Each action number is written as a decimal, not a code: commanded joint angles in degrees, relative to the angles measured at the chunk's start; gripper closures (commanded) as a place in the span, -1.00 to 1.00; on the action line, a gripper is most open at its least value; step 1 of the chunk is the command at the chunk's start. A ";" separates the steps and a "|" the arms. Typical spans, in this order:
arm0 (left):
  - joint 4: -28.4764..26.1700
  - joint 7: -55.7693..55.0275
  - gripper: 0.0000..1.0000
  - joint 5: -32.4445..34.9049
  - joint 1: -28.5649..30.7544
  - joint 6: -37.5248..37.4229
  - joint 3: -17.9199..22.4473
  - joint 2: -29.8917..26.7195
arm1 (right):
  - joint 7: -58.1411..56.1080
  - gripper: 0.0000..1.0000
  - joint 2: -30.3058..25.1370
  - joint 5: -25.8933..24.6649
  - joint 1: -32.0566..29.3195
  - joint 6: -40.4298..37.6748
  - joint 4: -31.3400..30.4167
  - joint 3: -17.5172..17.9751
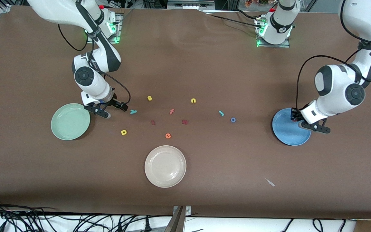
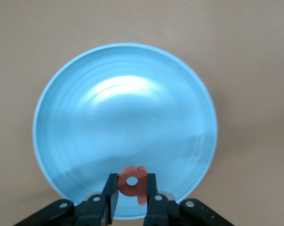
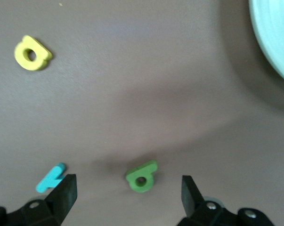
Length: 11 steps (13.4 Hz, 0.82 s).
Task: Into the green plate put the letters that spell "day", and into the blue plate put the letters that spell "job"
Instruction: 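Carry the pink a onto the blue plate and open the left gripper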
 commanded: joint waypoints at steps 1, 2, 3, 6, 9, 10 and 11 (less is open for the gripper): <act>-0.20 2.16 0.85 -0.59 0.16 2.35 -0.15 1.20 | -4.14 -0.85 -0.26 -0.69 0.03 1.15 -1.28 -0.94; 0.50 3.48 0.70 -0.59 0.16 3.14 0.80 2.25 | -5.37 -0.79 0.01 -0.69 0.03 0.97 -1.28 -0.94; 1.37 5.06 0.49 -0.67 0.16 3.41 1.25 3.22 | -6.69 -0.73 0.36 -0.69 0.03 0.89 -1.28 -0.94; 1.47 5.60 0.06 -0.68 0.16 4.20 1.25 3.32 | -9.25 -0.64 0.89 -0.78 0.03 0.89 -1.28 -0.94; 1.56 5.51 -0.18 -0.68 -0.36 4.12 1.25 2.44 | -12.05 -0.54 1.33 -0.87 0.03 0.80 -1.28 -0.94; 1.56 4.81 -0.26 -1.28 -0.98 4.12 1.17 2.09 | -12.41 -0.51 1.68 -0.87 0.03 0.80 -1.28 -0.94; 1.56 4.37 -0.29 -1.73 -3.94 4.20 1.17 2.09 | -12.41 -0.45 1.86 -0.87 0.12 0.80 -1.28 -0.94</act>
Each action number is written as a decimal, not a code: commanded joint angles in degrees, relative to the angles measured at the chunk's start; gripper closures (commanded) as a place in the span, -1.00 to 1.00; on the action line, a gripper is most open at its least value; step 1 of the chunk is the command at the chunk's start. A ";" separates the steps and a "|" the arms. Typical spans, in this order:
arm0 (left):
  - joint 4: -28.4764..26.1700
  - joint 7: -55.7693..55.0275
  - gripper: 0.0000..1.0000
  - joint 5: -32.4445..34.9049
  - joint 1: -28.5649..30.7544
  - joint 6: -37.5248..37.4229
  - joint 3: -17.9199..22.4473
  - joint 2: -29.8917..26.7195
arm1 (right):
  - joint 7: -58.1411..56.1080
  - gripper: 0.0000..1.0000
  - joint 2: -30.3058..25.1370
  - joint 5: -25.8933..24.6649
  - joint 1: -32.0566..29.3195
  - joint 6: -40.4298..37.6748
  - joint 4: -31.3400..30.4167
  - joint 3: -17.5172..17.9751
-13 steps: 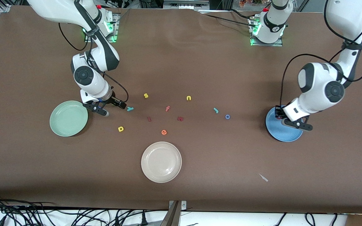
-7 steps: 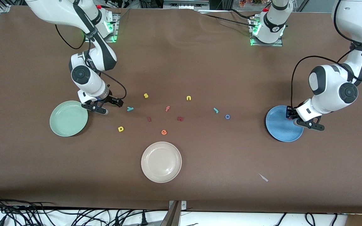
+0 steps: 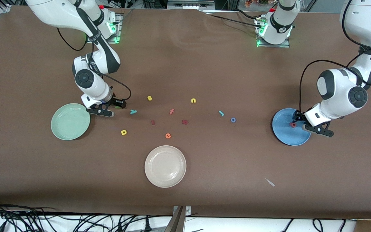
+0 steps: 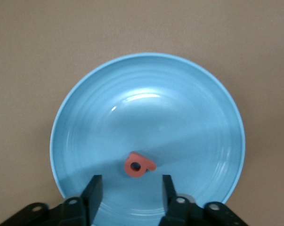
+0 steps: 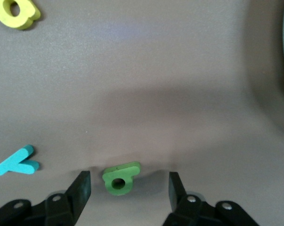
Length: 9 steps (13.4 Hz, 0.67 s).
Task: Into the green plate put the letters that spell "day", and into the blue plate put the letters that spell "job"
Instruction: 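Carry the pink a onto the blue plate and open the left gripper, then grasp the blue o with the left gripper while the right grasps green b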
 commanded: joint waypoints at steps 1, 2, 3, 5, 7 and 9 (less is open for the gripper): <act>0.14 -1.47 -0.30 -3.99 -6.06 0.04 0.30 -0.88 | -0.98 -0.41 0.03 -0.75 0.12 0.67 -0.60 -0.15; 0.14 -4.10 -0.34 -6.28 -8.17 0.04 0.30 -1.06 | -0.98 -0.41 0.29 -0.83 0.12 0.75 -0.60 -0.15; 0.06 -6.13 -0.36 -6.82 -10.02 -0.05 0.21 -1.32 | -0.98 -0.38 0.47 -0.83 0.12 0.75 -0.42 -0.15; 0.06 -10.34 -0.37 -6.91 -13.45 -0.05 -0.14 -1.59 | -0.98 -0.34 0.65 -0.83 0.21 0.84 -0.25 -0.15; 0.14 -17.36 -0.37 -6.83 -17.92 0.04 -0.66 -1.33 | -0.98 -0.34 0.74 -0.83 0.30 1.28 -0.16 -0.15; 0.23 -25.10 -0.37 -6.83 -22.15 1.08 -0.75 0.33 | -0.98 -0.31 1.09 -0.83 0.30 1.28 -0.07 -0.15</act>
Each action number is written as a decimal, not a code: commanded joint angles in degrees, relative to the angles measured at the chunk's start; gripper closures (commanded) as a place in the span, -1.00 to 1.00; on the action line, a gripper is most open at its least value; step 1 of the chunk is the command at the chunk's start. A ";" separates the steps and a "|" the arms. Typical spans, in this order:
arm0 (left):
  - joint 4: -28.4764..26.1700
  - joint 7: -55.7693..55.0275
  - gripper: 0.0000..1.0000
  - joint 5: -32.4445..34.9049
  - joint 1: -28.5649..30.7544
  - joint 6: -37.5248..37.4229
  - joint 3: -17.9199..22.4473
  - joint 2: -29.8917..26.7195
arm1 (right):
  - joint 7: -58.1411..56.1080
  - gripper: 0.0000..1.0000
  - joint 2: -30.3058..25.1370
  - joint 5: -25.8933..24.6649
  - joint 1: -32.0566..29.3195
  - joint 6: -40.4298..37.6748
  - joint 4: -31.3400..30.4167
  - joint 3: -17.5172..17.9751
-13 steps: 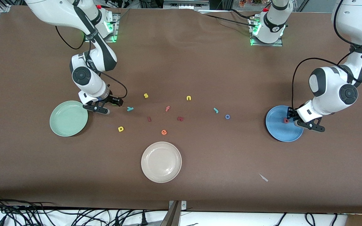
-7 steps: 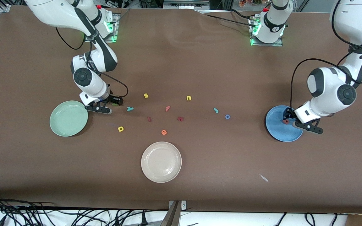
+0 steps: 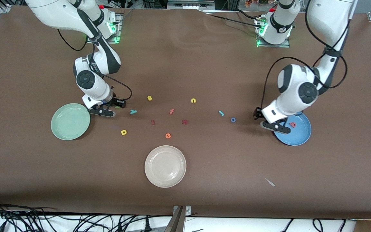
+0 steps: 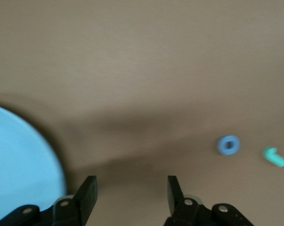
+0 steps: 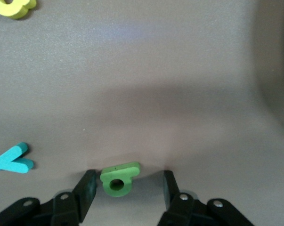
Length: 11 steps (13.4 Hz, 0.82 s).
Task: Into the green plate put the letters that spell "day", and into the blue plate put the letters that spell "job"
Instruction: 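Grasp the blue o with the left gripper while the right grasps green b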
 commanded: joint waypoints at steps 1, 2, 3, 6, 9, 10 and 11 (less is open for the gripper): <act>-0.15 -6.48 -0.37 -1.51 -5.19 3.26 0.49 1.95 | -0.46 -0.30 0.35 -0.77 0.25 0.98 -0.08 -0.17; -0.15 -8.06 -0.37 -1.60 -6.52 4.59 0.49 2.84 | -0.46 -0.28 0.35 -0.77 0.25 0.98 -0.08 -0.09; 0.63 -9.73 -0.39 -1.60 -7.75 4.69 0.49 3.80 | -0.46 -0.22 0.35 -0.86 0.25 0.90 -0.08 -0.08; 2.74 -12.73 -0.41 -1.51 -10.30 5.74 0.49 6.62 | -0.46 -0.14 0.43 -0.77 0.25 0.98 0.44 -0.08; 4.25 -13.79 -0.41 -1.42 -11.18 6.01 0.58 8.12 | -0.46 -0.09 0.96 -0.86 0.25 1.33 0.80 -0.08; 4.25 -13.70 -0.41 -1.33 -11.19 6.44 0.58 8.64 | -0.46 -0.09 1.31 -0.77 0.25 2.03 0.80 -0.08; 4.25 -13.70 -0.39 -1.33 -11.19 7.58 0.49 9.25 | -0.46 -0.09 1.40 -0.86 0.25 2.91 0.80 -0.08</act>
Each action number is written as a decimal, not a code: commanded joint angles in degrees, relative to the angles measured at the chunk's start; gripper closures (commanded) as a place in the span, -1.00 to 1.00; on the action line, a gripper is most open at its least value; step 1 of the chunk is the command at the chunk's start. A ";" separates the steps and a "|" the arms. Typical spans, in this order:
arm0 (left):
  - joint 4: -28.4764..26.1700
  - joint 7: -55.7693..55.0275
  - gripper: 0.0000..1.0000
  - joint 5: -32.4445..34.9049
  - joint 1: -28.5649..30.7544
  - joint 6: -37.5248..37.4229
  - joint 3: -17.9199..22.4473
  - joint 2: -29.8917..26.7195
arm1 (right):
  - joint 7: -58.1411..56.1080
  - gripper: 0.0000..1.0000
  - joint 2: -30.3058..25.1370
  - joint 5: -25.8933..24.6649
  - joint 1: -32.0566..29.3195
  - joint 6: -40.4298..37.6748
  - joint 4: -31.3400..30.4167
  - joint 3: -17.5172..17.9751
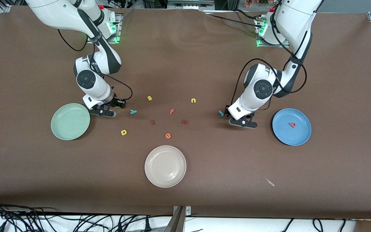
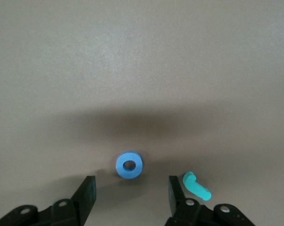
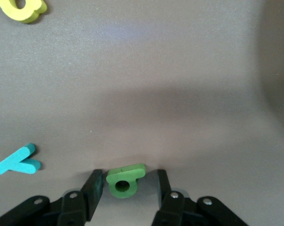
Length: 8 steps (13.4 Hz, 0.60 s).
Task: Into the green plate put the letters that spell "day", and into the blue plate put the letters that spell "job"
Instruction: 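Grasp the blue o with the left gripper while the right grasps green b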
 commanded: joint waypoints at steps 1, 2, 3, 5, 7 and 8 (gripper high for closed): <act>1.80 -0.04 -0.38 -1.24 -0.93 2.30 0.75 2.51 | -0.37 -0.09 1.51 -0.75 0.07 2.33 0.60 -0.29; 2.76 -0.04 -0.38 -1.16 -1.02 2.49 0.75 3.64 | -0.37 -0.08 1.51 -0.75 0.07 2.33 0.60 -0.20; 2.95 -0.04 -0.38 -1.16 -1.19 2.58 0.75 3.92 | -0.37 -0.06 1.60 -0.75 0.07 2.33 0.68 -0.20; 2.95 0.05 -0.25 -0.98 -1.20 2.66 0.75 3.92 | -0.37 0.00 1.60 -0.75 0.07 2.42 0.69 -0.20; 2.95 0.57 0.16 -0.89 -1.20 2.66 0.92 3.92 | -0.37 0.07 1.60 -0.75 0.07 2.51 0.69 -0.20; 3.03 0.66 0.39 -0.89 -1.11 2.66 0.92 3.92 | -0.37 0.10 1.69 -0.75 0.07 2.51 0.60 -0.20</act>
